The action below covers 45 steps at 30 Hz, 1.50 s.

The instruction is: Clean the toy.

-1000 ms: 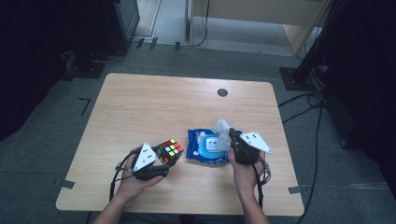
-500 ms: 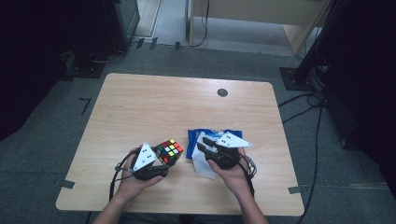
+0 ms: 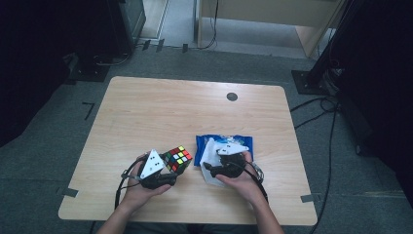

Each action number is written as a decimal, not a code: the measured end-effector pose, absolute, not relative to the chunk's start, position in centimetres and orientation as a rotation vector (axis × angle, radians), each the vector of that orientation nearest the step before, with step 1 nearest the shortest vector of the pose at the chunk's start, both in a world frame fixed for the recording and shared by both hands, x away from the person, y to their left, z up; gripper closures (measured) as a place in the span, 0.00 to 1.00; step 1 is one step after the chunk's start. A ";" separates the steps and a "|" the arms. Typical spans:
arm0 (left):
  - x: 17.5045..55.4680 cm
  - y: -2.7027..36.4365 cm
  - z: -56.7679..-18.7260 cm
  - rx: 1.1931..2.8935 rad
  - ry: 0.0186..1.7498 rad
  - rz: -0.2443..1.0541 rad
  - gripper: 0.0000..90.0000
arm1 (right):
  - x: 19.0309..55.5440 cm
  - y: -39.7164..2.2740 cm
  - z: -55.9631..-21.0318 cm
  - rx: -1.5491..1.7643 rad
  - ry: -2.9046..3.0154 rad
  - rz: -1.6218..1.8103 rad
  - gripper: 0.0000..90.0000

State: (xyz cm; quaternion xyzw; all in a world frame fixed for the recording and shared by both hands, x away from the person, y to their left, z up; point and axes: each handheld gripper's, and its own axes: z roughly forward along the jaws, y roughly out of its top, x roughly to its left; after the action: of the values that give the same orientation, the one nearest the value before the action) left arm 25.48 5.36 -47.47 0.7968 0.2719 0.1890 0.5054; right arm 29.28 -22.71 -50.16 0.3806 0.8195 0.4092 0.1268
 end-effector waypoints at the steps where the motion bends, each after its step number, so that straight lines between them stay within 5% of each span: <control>1: 25.5 5.4 -47.4 1.924 0.656 0.456 0.38 | 29.4 -22.8 -50.4 1.133 2.390 1.179 0.37; 7: 25.5 5.5 -47.4 1.920 0.657 0.457 0.38 | 29.7 -23.4 -50.4 1.191 2.396 1.186 0.56; 8: 25.5 5.4 -47.4 1.921 0.656 0.458 0.38 | 29.7 -23.5 -50.4 1.186 2.406 1.191 0.71; 11: 25.5 5.4 -47.4 1.921 0.656 0.457 0.38 | 29.5 -23.7 -50.2 1.189 2.416 1.186 0.83; 19: 25.5 5.4 -47.5 1.922 0.658 0.457 0.38 | 29.3 -24.6 -48.7 1.232 2.372 1.355 0.87; 23: 25.5 5.3 -47.5 1.921 0.656 0.455 0.38 | 29.1 -25.1 -47.8 1.242 2.259 1.415 1.00; 35: 25.4 5.0 -47.6 1.931 0.647 0.454 0.38 | 26.4 -24.0 -44.2 1.094 1.940 1.444 1.00; 39: 25.3 5.0 -47.6 1.931 0.645 0.452 0.38 | 27.2 -23.4 -45.7 1.072 2.100 1.330 0.98; 41: 25.3 5.0 -47.6 1.929 0.644 0.453 0.38 | 27.8 -23.3 -47.0 1.104 2.208 1.318 0.91; 45: 25.4 5.1 -47.6 1.927 0.649 0.454 0.38 | 28.1 -23.4 -47.6 1.082 2.241 1.368 0.61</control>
State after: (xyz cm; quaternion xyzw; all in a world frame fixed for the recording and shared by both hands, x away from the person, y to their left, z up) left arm 25.42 5.14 -47.61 0.7984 0.2688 0.1882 0.5049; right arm 28.09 -23.37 -47.60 0.3768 0.7800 0.4764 0.1503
